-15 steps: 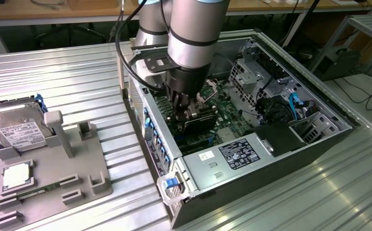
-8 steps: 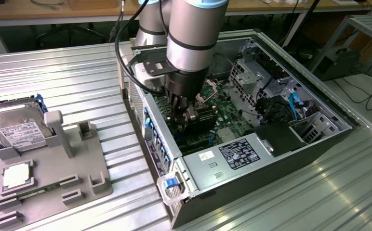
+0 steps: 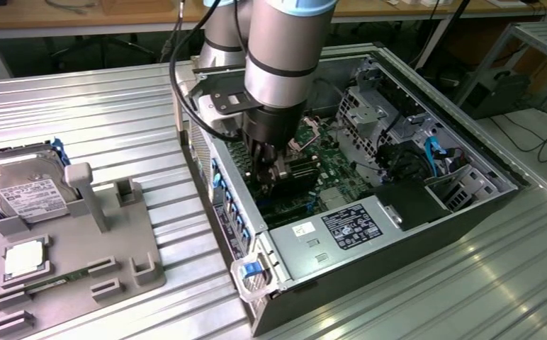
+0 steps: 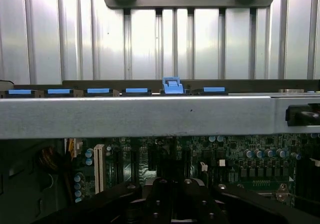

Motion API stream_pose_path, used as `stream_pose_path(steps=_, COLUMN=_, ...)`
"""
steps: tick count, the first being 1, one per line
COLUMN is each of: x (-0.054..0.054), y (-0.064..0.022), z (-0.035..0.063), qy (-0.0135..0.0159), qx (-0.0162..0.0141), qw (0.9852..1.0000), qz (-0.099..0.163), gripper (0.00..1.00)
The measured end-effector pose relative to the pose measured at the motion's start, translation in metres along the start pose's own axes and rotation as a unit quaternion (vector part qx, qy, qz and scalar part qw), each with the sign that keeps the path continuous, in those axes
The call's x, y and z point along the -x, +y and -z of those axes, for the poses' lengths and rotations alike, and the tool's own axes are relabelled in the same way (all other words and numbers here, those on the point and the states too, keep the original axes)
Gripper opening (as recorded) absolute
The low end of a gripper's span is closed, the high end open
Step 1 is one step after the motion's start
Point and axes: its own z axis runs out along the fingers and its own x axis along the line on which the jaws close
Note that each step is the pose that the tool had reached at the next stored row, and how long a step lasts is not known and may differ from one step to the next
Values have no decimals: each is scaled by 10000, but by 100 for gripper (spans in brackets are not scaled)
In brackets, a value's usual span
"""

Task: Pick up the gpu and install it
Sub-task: 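Press down on the gpu until it lock into place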

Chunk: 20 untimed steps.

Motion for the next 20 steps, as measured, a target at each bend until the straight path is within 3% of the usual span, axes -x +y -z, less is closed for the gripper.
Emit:
stream_pose_path(steps=11, x=21, y=34, z=38, qy=19, qx=-1, qw=10000, qz=6, gripper=11)
stream_pose_path(steps=14, x=51, y=94, z=17, qy=20, qx=0, qw=10000, qz=13, gripper=11)
stream_pose_path(steps=20, x=51, y=103, z=-35, qy=31, qx=5, qw=10000, qz=18, gripper=11)
